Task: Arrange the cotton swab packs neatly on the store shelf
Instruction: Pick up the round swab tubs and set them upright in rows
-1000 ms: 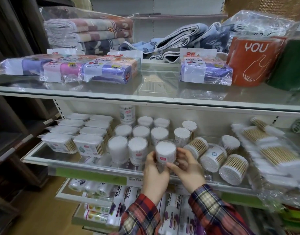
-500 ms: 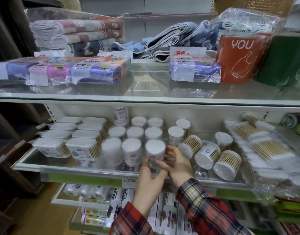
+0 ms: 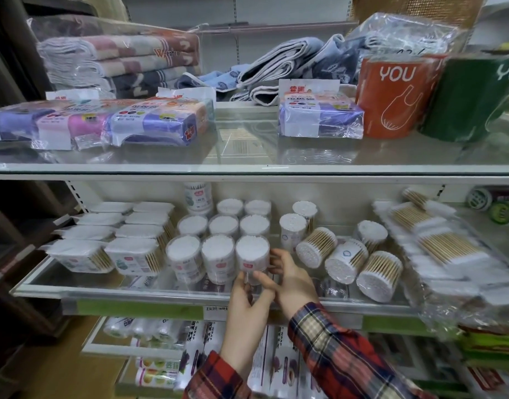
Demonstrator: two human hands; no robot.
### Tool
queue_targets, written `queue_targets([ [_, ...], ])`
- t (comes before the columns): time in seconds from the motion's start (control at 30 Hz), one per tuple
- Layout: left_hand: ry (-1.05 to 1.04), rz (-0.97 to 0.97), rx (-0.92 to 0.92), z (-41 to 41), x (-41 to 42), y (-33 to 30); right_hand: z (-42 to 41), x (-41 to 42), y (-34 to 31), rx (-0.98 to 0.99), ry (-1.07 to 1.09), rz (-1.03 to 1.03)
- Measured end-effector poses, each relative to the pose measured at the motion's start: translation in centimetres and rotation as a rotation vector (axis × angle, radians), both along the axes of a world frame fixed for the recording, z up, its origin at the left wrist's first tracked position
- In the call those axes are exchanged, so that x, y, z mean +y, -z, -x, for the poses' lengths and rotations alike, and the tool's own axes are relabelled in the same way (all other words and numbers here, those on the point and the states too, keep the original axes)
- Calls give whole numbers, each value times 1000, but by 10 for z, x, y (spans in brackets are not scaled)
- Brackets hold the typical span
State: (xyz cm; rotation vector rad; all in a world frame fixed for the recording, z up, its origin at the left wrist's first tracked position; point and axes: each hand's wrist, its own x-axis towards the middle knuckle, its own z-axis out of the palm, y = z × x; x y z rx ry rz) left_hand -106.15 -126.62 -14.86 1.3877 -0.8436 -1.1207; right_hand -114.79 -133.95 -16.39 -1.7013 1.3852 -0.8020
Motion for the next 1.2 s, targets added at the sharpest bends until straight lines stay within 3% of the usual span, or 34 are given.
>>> queue_targets([
  [0.23, -66, -53, -191, 11, 11, 4, 3, -3, -1, 69, -47, -31],
  [0.47, -130, 254, -404, 34, 25, -13, 55, 0, -47, 122, -24, 124],
  [0.67, 34, 333, -463, 43, -42, -73, 117, -49, -93, 230, 124, 263],
  [0.87, 139, 25, -856, 40, -154, -95, 127, -108, -101, 315, 125, 223],
  [1.0, 245, -137, -1167, 46, -187, -90, 123, -119, -92, 368, 96, 151],
  [1.07, 247, -164, -1231, 49, -191, -85, 122, -119, -84, 395, 94, 126],
  [1.2, 237, -170, -1165, 54, -188, -79, 125, -116, -78, 387, 101, 120],
])
